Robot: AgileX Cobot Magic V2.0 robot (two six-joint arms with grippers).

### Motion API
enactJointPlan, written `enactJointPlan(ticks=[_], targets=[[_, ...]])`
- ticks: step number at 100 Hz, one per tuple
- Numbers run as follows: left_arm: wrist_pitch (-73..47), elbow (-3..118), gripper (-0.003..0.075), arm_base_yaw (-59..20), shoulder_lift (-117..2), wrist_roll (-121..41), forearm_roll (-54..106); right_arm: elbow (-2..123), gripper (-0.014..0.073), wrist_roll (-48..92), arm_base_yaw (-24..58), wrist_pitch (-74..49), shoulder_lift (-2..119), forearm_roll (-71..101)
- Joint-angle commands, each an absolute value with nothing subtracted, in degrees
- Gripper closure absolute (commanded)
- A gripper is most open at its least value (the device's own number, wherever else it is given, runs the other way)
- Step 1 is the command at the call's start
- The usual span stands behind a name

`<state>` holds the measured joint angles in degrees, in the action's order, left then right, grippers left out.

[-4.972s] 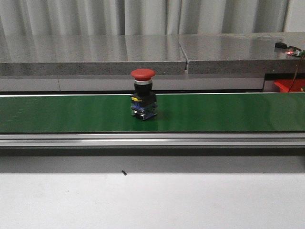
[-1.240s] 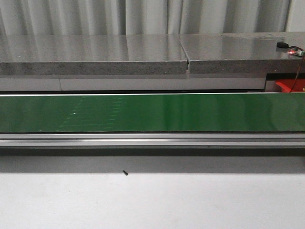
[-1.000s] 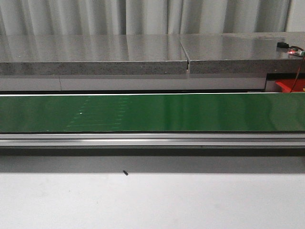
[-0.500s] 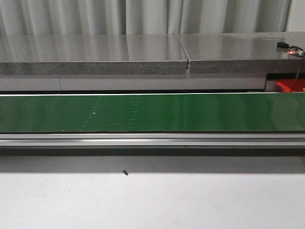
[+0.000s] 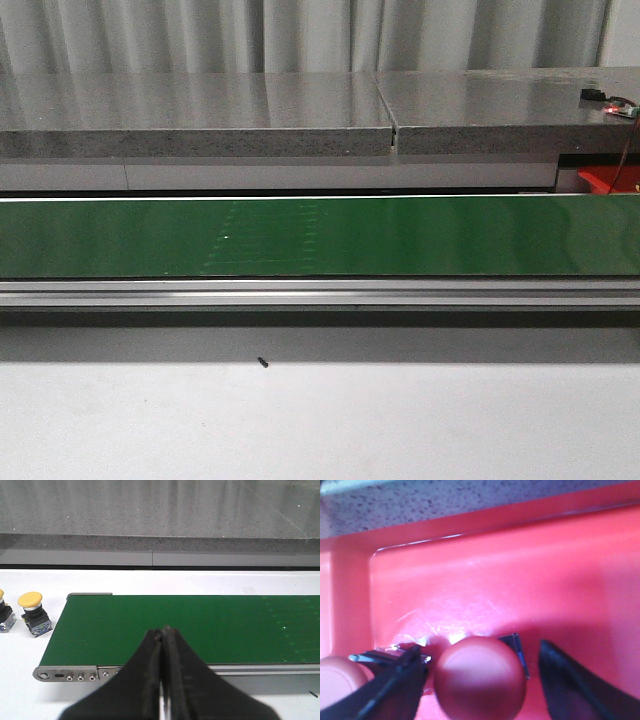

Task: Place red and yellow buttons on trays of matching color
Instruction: 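Move the right gripper back over the conveyor end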

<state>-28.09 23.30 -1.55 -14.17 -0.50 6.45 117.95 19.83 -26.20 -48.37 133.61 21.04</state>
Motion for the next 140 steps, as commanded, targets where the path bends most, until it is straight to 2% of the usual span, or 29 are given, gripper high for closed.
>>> enactJointPlan(ticks=[1, 38, 64, 83, 107, 140], targets=[[-23.5, 24.7, 0.0741, -2.1, -14.7, 0.0, 7.2, 121.0, 0.0048, 20.0, -26.4, -47.9, 129.0, 22.6], [-23.5, 24.7, 0.0741, -2.1, -14.7, 0.0, 7.2, 123.4, 0.0050, 20.2, -25.1, -52.2, 119.1, 24.4], [-23.5, 24.7, 0.0741, -2.1, -14.7, 0.0, 7.2, 119.2, 0.0052, 21.2, -18.4, -52.0, 107.6, 24.5], [-23.5, 24.7, 0.0741, -2.1, -14.7, 0.0, 7.2, 108.0, 0.0052, 22.9, -11.9, -48.0, 96.1, 24.1], [-23.5, 24.7, 0.0741, -2.1, -14.7, 0.0, 7.2, 85.6, 0.0052, 23.0, -5.5, -38.4, 78.0, 23.2], [-23.5, 24.7, 0.0741, -2.1, -14.7, 0.0, 7.2, 58.0, 0.0052, 23.0, -4.4, -36.1, 54.9, 22.8]])
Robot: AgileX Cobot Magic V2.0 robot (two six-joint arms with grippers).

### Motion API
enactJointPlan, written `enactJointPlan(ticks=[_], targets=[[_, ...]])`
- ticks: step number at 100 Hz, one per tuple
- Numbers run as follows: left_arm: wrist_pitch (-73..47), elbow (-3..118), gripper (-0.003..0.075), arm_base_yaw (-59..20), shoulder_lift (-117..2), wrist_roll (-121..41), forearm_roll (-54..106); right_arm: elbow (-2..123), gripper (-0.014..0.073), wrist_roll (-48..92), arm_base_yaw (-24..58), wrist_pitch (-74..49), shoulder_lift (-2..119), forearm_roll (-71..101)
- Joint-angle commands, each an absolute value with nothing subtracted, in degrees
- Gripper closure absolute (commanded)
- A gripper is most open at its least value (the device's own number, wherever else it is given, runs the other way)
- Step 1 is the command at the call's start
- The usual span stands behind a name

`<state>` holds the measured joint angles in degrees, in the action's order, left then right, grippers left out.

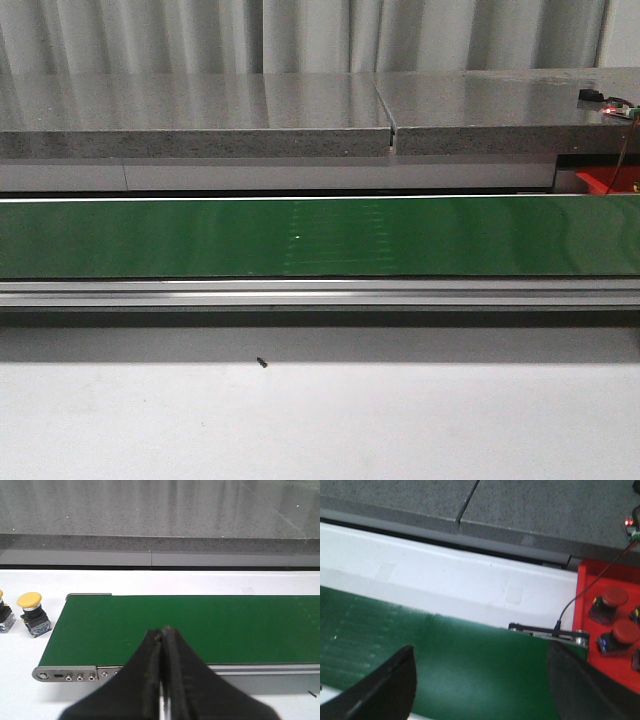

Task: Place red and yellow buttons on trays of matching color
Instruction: 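Move the right gripper back over the conveyor end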

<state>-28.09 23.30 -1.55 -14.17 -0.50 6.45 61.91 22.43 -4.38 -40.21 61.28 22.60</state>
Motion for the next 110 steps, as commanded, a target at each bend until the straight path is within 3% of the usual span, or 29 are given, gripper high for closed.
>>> enactJointPlan(ticks=[1, 25, 50, 64, 88, 110], targets=[[-23.5, 24.7, 0.0741, -2.1, -14.7, 0.0, 7.2, 57.0, 0.0052, 23.0, -4.4, -36.1, 54.0, 22.8], [-23.5, 24.7, 0.0741, -2.1, -14.7, 0.0, 7.2, 43.7, 0.0052, 23.0, -4.4, -36.4, 40.5, 22.9], [-23.5, 24.7, 0.0741, -2.1, -14.7, 0.0, 7.2, 39.0, 0.0071, 23.0, -4.4, -36.9, 32.8, 22.9], [-23.5, 24.7, 0.0741, -2.1, -14.7, 0.0, 7.2, 39.0, 0.0242, 23.0, -4.4, -37.5, 32.8, 22.9], [-23.5, 24.7, 0.0741, -2.1, -14.7, 0.0, 7.2, 39.0, 0.0692, 23.0, -4.4, -37.5, 32.8, 22.9], [-23.2, 24.7, 0.0741, -2.1, -14.7, 0.0, 7.2, 39.0, 0.0702, 23.0, -4.4, -37.5, 32.8, 22.9]])
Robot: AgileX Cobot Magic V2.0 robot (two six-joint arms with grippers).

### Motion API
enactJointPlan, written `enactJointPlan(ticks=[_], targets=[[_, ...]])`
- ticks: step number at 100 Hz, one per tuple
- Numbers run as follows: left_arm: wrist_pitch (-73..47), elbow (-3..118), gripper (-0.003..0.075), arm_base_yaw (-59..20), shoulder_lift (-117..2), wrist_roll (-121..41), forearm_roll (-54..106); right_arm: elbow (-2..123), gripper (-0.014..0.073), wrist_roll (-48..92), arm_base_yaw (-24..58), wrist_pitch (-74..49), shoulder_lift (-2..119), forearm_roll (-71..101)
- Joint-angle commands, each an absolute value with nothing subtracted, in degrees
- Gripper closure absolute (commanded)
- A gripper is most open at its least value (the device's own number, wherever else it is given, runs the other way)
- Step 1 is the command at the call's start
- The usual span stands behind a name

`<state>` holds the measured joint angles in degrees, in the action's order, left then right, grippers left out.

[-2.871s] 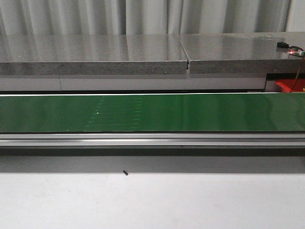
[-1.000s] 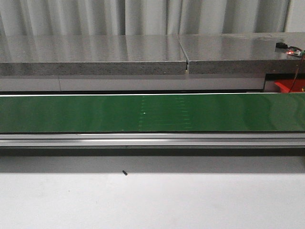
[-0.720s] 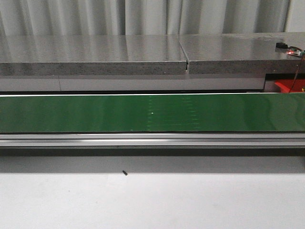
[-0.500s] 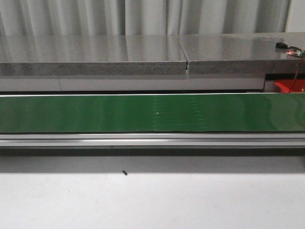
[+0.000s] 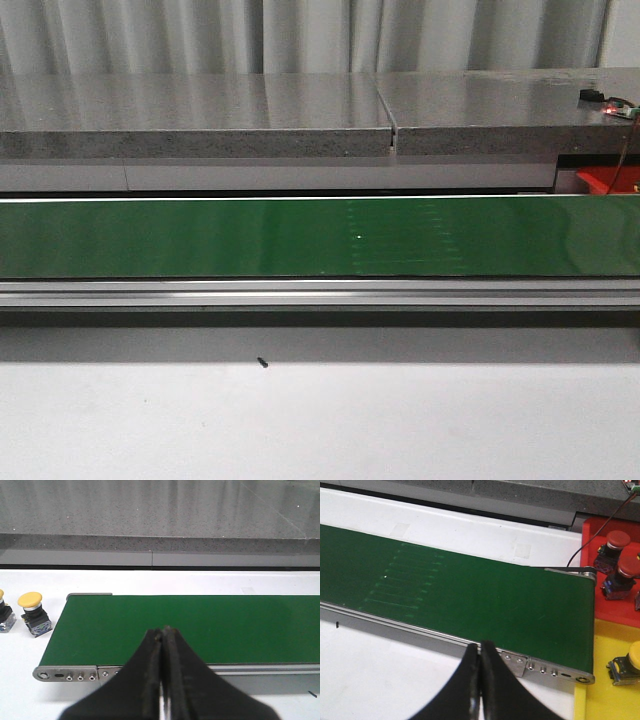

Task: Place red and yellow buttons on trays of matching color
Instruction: 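Move the right gripper back over the conveyor end, then move the left gripper over the yellow buttons on the table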

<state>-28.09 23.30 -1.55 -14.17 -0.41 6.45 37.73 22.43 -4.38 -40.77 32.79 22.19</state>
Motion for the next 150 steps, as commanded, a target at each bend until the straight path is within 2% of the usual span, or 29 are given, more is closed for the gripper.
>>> enactJointPlan(ticks=[1, 16, 26, 33, 50, 53, 59, 83, 95, 119, 131, 150], targets=[[-23.2, 24.7, 0.0741, -2.1, -14.7, 0.0, 7.2, 39.0, 0.0702, 23.0, -4.4, -37.5, 32.8, 22.9], [-21.7, 24.7, 0.0734, -2.1, -14.7, 0.0, 7.6, 39.0, 0.0702, 23.0, -4.4, -37.5, 32.8, 22.9], [-21.7, 24.7, 0.0662, -2.1, -14.7, 0.0, 7.6, 39.0, 0.0702, 23.0, -4.4, -37.5, 32.8, 22.9], [-21.7, 24.7, 0.0558, -2.1, -14.7, 0.0, 7.6, 39.0, 0.0702, 23.0, -4.4, -37.5, 32.8, 22.9], [-21.7, 24.7, 0.0207, -2.1, -14.7, 0.0, 7.6, 39.0, 0.0702, 23.0, -4.4, -37.5, 32.8, 22.9], [-21.7, 24.7, 0.0159, -2.1, -14.7, 0.0, 7.6, 39.0, 0.0702, 23.0, -4.4, -37.5, 32.8, 22.9], [-21.2, 24.7, 0.0122, -2.1, -14.7, 0.0, 7.6, 39.0, 0.0702, 23.0, -4.4, -37.5, 32.8, 22.9], [-19.0, 24.7, 0.0123, -2.1, -15.0, 0.0, 7.6, 39.0, 0.0702, 23.0, -4.4, -37.5, 32.8, 22.9], [-18.0, 26.9, 0.0125, -0.6, -18.3, 5.4, 6.1, 39.0, 0.0702, 23.0, -4.4, -37.5, 32.8, 22.9], [-19.2, 37.5, 0.0125, 8.5, -37.3, 10.6, 2.3, 39.0, 0.0702, 23.0, -4.4, -37.5, 32.8, 22.9], [-19.1, 43.6, 0.0153, 13.9, -48.1, 10.6, 2.5, 39.0, 0.0702, 23.0, -4.4, -37.5, 32.8, 22.9], [-19.1, 53.4, 0.0168, 16.7, -64.0, 10.6, 2.4, 39.0, 0.0702, 23.0, -4.4, -37.5, 32.8, 22.9]])
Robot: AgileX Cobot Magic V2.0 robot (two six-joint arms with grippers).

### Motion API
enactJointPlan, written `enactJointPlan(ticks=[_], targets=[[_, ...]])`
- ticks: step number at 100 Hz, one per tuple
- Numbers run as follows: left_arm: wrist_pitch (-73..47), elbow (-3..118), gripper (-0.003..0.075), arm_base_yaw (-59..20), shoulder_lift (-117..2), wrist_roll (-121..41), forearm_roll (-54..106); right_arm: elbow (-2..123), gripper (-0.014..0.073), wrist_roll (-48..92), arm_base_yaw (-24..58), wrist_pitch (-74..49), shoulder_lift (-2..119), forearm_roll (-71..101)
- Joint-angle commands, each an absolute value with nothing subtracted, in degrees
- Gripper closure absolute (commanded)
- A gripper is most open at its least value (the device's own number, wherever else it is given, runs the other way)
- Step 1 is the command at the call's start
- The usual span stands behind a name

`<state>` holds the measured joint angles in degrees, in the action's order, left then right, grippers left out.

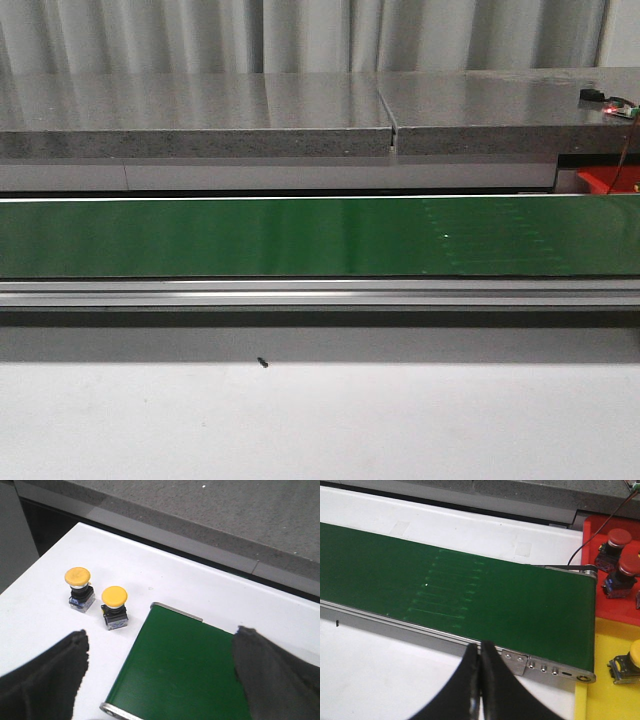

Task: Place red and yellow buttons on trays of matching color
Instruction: 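Move the left gripper over the yellow buttons on the table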

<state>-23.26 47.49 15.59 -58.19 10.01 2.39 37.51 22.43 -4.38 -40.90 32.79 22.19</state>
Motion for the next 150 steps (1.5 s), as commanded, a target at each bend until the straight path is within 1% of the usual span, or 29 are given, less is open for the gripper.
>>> enactJointPlan(ticks=[1, 17, 33, 59, 77, 102, 150], targets=[[-19.2, 53.8, 0.0168, 16.9, -64.6, 10.6, 2.4, 39.0, 0.0702, 23.0, -4.4, -37.5, 32.8, 22.9], [-21.1, 62.4, 0.0168, 18.9, -77.8, 10.6, 2.0, 39.0, 0.0702, 23.0, -4.4, -37.5, 32.8, 22.9], [-22.2, 69.3, 0.0168, 19.8, -88.3, 10.6, 1.2, 39.0, 0.0702, 23.0, -4.4, -37.5, 32.8, 22.9], [-22.6, 76.0, 0.0168, 19.8, -99.4, 10.5, -0.6, 39.0, 0.0702, 23.0, -4.4, -37.5, 32.8, 22.9], [-22.8, 78.9, 0.0168, 19.8, -104.0, 10.5, -1.9, 39.0, 0.0702, 23.0, -4.4, -37.5, 32.8, 22.9], [-21.1, 79.0, 0.0168, 19.9, -107.3, 10.5, -2.9, 39.0, 0.0702, 23.0, -4.4, -37.5, 32.8, 22.9], [-18.6, 79.0, 0.0168, 20.3, -108.6, 10.5, -3.3, 39.0, 0.0702, 23.0, -4.4, -37.5, 32.8, 22.9]])
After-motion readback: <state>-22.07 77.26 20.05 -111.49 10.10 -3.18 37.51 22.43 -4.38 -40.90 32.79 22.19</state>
